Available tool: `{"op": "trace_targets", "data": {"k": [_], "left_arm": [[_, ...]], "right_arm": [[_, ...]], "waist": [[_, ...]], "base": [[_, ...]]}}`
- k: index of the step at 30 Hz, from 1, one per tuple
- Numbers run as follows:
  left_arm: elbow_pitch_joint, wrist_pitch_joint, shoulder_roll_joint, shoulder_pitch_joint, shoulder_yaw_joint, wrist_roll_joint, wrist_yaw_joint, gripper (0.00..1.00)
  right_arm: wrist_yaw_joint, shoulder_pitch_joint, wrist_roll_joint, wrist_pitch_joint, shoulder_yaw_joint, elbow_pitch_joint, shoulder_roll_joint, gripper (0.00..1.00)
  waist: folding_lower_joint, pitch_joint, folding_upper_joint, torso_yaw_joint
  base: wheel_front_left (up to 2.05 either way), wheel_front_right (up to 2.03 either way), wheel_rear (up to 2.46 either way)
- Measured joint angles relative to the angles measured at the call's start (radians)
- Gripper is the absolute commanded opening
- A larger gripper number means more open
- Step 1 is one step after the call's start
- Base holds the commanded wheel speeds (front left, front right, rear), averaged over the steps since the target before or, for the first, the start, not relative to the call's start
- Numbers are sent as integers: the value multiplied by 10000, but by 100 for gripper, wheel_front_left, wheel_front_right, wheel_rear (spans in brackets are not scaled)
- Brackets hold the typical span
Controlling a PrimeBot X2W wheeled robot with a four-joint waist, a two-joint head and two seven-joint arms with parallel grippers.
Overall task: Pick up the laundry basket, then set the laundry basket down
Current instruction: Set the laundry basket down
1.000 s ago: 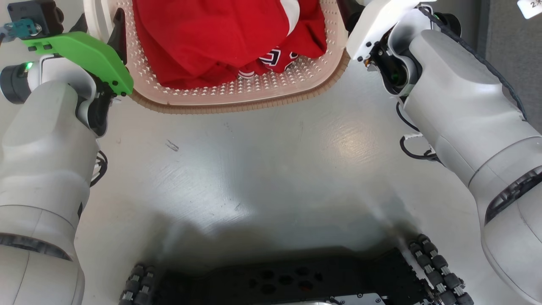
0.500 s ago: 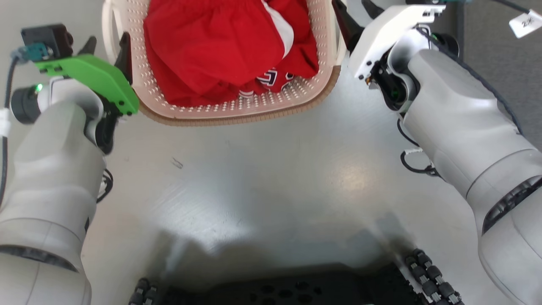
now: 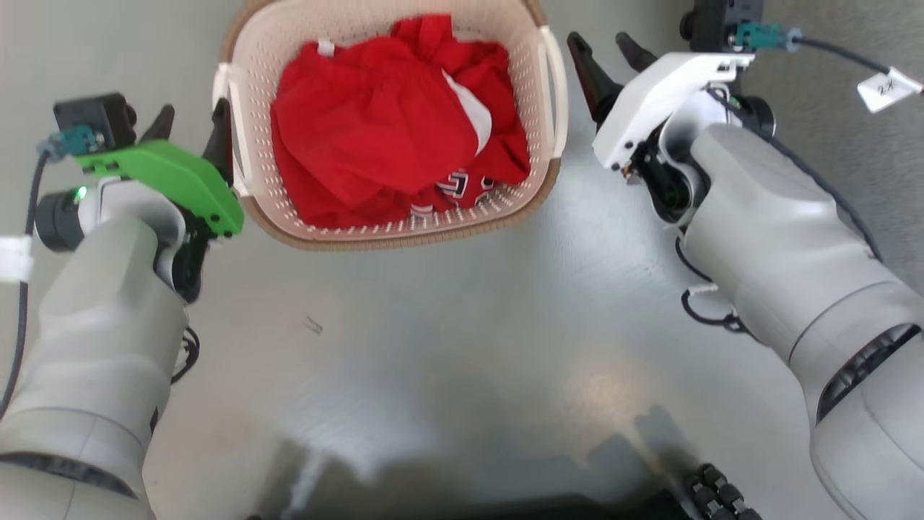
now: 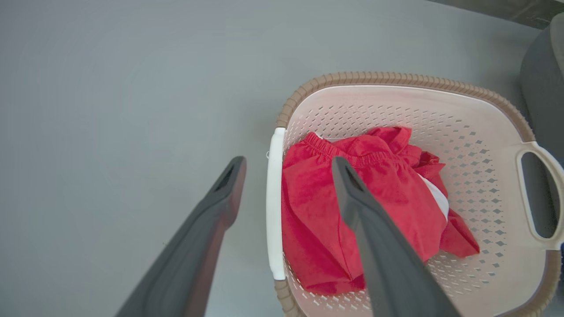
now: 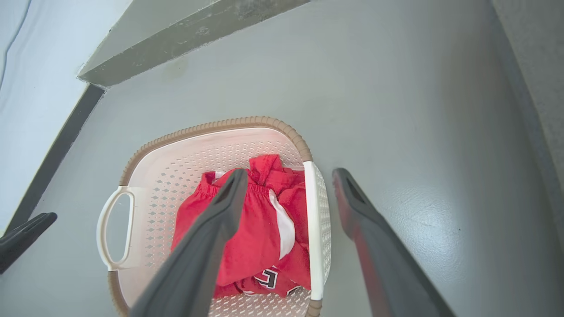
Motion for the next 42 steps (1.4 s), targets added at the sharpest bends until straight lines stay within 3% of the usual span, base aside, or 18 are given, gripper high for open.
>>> {"op": "trace_targets", "data": {"k": [13, 19, 27, 42], "left_arm": [[-1756, -6, 535, 697, 568, 142, 0, 100], [-2757, -35, 897, 1508, 1208, 692, 0, 100], [-4195, -35, 1037, 2437, 2104, 1384, 134, 100], [-6702, -35, 859, 4966, 3672, 2721, 543, 100]], "right_arm": [[159, 736, -265, -395, -199, -54, 4, 100], [136, 843, -859, -395, -1035, -788, -311, 100], [-90, 1186, -1935, -395, -2117, -2046, -731, 100], [-788, 4057, -4140, -395, -4245, -4786, -1137, 100]], "waist": [[0, -1477, 0, -119], [0, -2304, 0, -161], [-1, -3159, 0, -224], [0, -4726, 0, -237]], "base": [[0, 0, 0], [0, 0, 0], [0, 0, 0], [0, 0, 0]]}}
